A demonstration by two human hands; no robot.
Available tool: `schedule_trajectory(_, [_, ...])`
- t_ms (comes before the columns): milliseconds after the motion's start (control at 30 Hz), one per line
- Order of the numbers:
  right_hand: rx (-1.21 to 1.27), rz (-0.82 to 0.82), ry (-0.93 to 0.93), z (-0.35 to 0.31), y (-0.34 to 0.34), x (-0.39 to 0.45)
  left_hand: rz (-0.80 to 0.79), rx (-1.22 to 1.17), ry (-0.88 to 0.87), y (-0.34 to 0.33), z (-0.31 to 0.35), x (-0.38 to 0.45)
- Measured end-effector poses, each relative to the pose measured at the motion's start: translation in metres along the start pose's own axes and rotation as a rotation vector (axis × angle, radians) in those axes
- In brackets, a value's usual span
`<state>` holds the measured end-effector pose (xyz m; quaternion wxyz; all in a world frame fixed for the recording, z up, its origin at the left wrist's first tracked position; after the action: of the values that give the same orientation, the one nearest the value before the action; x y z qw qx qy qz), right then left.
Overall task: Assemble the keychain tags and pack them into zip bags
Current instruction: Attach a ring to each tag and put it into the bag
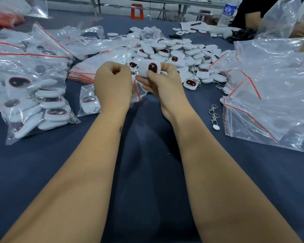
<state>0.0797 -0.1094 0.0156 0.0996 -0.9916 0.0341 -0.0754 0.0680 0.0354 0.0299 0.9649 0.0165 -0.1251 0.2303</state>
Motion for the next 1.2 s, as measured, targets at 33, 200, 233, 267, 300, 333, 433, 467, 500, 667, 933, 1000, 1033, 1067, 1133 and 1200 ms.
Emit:
schedule_trajectory(33, [-0.017, 0.017, -0.005, 0.001, 0.002, 0.001, 0.010, 0.007, -0.018, 0.001, 0.000, 0.001])
schedule_trajectory(200, [0.032, 0.058, -0.036, 0.002, 0.008, 0.002, -0.134, 0.163, -0.011, -0.009, -0.004, 0.001])
schedule_trajectory(233, [0.058, 0.057, -0.043, 0.002, 0.008, 0.002, -0.155, 0.258, -0.030, -0.009, -0.004, 0.000])
schedule_trajectory(267, [0.083, 0.056, -0.049, 0.002, 0.009, 0.001, -0.155, 0.335, -0.052, -0.009, -0.004, 0.000])
schedule_trajectory(300, [0.106, 0.053, -0.053, 0.002, 0.009, 0.001, -0.148, 0.374, -0.074, -0.008, -0.003, 0.001])
schedule_trajectory(333, [0.130, 0.050, -0.053, 0.001, 0.008, 0.000, -0.138, 0.367, -0.092, -0.008, -0.002, 0.000])
schedule_trajectory(433, [0.090, 0.039, -0.039, 0.000, 0.004, 0.000, -0.083, 0.260, -0.083, -0.004, 0.000, -0.001])
schedule_trajectory(467, [0.029, 0.037, -0.027, 0.000, 0.002, -0.001, -0.051, 0.223, -0.068, -0.002, 0.000, 0.000])
schedule_trajectory(500, [-0.054, 0.042, -0.008, 0.000, 0.000, -0.001, -0.021, 0.169, -0.048, 0.000, -0.001, 0.001])
schedule_trajectory(667, [-0.679, 0.049, 0.187, -0.003, -0.005, -0.003, 0.029, -0.062, -0.075, 0.003, 0.009, -0.001])
schedule_trajectory(933, [-0.831, -0.033, 0.127, 0.004, -0.018, -0.001, -0.172, 0.105, -0.255, -0.016, 0.016, -0.013])
schedule_trajectory(1000, [-0.655, 0.108, 0.166, -0.010, 0.000, -0.004, -0.170, 0.156, -0.210, -0.017, 0.009, -0.009])
schedule_trajectory(1033, [-0.615, 0.199, 0.147, -0.012, 0.012, -0.005, -0.168, 0.199, -0.202, -0.017, 0.007, -0.008])
schedule_trajectory(1067, [-0.607, 0.276, 0.112, -0.012, 0.023, -0.006, -0.170, 0.250, -0.206, -0.018, 0.005, -0.007])
schedule_trajectory(1133, [-0.653, 0.324, 0.043, -0.007, 0.036, -0.005, -0.177, 0.357, -0.236, -0.019, 0.004, -0.005])
schedule_trajectory(1200, [-0.781, 0.258, 0.005, -0.002, 0.034, -0.002, -0.174, 0.438, -0.266, -0.018, 0.003, -0.004])
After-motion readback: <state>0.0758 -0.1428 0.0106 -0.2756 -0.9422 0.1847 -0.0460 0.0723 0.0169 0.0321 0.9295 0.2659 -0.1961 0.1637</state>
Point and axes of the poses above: each hand's wrist, its own x-axis towards the middle knuckle, its own y-axis out of the back of the hand, z = x × y, the point moved 7 cm from there along x, towards the middle knuckle, and after that the axes turned 7 degrees about -x, right-handed, at the moved point
